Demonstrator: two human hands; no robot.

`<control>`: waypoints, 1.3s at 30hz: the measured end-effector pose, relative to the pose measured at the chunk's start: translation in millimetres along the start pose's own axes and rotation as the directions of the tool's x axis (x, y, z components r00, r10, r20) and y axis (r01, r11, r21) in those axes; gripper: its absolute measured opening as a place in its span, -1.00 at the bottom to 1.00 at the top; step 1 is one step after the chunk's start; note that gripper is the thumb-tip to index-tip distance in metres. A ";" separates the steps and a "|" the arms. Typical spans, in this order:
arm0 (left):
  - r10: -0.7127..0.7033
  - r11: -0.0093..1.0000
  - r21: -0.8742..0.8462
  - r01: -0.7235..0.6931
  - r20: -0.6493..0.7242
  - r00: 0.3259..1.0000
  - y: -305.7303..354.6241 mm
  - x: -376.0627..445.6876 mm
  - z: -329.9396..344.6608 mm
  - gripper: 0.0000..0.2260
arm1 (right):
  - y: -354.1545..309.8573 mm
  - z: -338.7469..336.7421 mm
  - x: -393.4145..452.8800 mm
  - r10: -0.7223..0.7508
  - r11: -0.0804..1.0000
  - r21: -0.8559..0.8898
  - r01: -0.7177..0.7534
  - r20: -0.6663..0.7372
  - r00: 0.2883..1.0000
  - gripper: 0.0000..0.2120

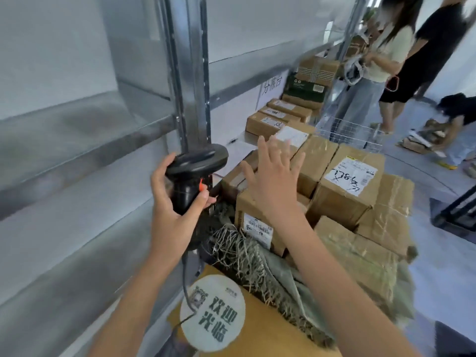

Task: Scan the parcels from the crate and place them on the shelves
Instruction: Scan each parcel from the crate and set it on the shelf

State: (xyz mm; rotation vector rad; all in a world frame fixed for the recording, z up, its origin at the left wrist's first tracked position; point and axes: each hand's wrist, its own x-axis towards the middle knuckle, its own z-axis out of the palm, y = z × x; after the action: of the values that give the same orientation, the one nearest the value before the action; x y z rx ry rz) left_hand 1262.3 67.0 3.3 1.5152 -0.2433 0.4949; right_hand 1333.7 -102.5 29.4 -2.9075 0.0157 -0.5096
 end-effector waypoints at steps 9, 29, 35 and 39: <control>0.042 0.975 0.221 0.031 -0.316 0.948 51.8 -103.5 -64.9 -0.39 | -78.0 12.4 -94.0 -0.359 0.905 0.271 0.327 0.079 0.930 -0.38; -0.017 0.965 0.119 0.232 -0.860 0.510 144.3 -313.8 -212.0 -0.50 | -213.5 -25.1 -396.7 -0.853 0.157 0.950 -0.269 0.268 0.448 -0.66; -0.009 0.995 0.031 0.091 -0.915 0.404 184.1 -391.6 -245.5 -0.49 | -243.7 -51.3 -473.1 -0.924 0.144 0.931 -0.335 0.248 0.292 -0.57; -0.054 0.994 -0.016 0.105 -0.929 0.367 209.3 -445.5 -268.9 -0.50 | -261.0 -65.0 -527.0 -0.934 0.136 0.921 -0.366 0.242 0.262 -0.53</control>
State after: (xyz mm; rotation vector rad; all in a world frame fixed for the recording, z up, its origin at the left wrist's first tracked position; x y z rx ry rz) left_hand 735.7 257.8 -26.4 1.0481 0.7687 1.2200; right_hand 810.1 164.4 -38.8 -1.2796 -0.9721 0.9622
